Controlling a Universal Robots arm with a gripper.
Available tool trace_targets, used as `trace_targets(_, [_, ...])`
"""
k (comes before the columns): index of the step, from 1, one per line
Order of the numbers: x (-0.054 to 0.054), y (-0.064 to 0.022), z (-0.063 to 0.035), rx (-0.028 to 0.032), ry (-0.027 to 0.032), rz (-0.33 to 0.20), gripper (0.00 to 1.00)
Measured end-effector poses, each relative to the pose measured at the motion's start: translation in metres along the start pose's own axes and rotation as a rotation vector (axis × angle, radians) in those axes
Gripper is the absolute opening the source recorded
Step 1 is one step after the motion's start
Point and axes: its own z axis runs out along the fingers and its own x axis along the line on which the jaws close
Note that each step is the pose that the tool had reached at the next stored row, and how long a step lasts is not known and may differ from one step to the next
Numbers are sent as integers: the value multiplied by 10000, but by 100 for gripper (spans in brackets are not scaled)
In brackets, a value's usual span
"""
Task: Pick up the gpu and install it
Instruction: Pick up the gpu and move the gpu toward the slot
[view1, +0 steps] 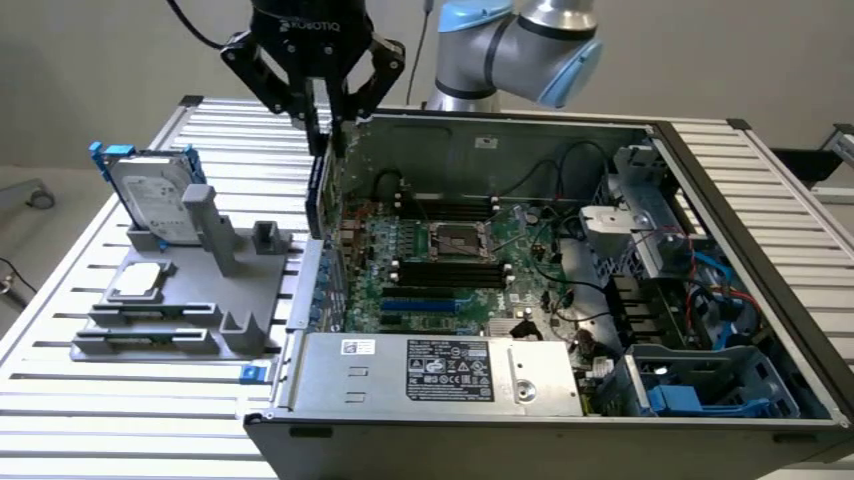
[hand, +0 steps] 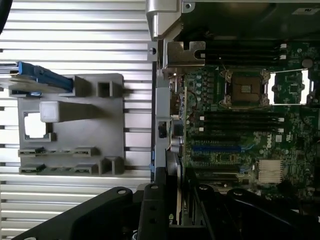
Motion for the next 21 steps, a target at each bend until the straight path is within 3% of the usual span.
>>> trace_targets(3, [-135,-6,4,2,8,1,26])
trace_targets(11, [-499,-17,90,82,10,1,26])
trace_targets(21, [-957,-19,253,101,9,2,26])
